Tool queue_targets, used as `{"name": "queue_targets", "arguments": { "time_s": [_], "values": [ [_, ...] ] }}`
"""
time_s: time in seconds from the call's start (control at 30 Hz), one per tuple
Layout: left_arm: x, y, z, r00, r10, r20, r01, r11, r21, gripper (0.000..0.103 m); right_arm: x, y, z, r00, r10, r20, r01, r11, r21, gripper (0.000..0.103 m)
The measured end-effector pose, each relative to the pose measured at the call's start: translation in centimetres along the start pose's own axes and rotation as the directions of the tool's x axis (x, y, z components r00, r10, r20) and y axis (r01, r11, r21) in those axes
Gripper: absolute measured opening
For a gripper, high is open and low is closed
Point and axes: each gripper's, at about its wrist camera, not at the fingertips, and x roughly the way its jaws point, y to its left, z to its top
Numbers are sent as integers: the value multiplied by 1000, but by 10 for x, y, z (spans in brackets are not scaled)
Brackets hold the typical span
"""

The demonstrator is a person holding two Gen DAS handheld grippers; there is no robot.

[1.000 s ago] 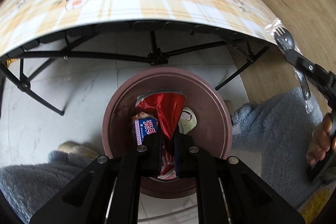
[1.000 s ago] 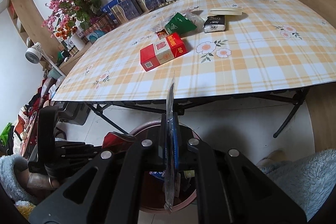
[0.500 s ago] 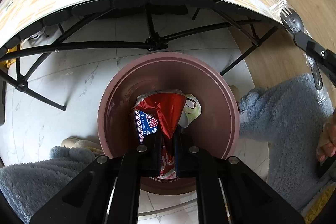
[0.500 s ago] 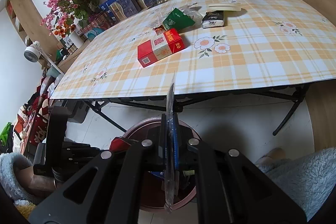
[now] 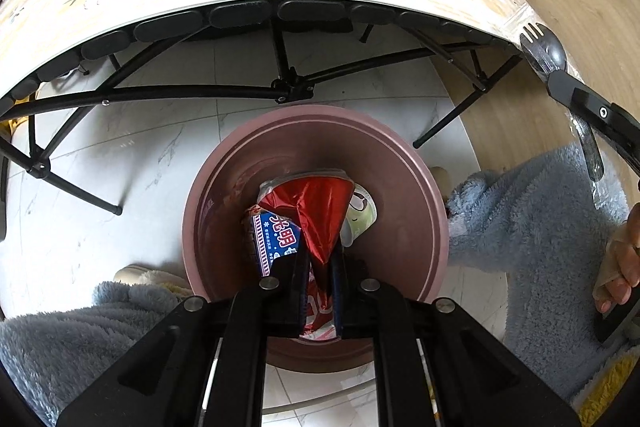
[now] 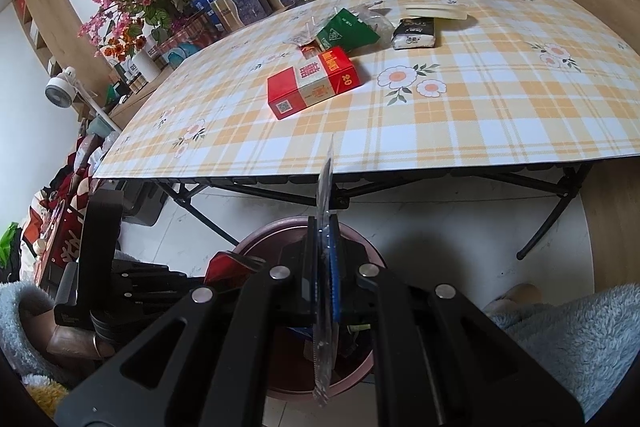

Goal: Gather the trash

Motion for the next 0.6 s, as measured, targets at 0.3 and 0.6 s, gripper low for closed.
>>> {"name": "queue_targets", "arguments": {
  "time_s": [0.3,0.6],
  "values": [
    [-11,2,2,999,-10,45,10,1000,-12,17,2,6,-2,1000,1,-11,-2,1000,-29,9],
    [-88,20,-5,921,17,388,25,994,-103,46,6,11,-6,999,2,-32,-4,999,-50,9]
  ]
}}
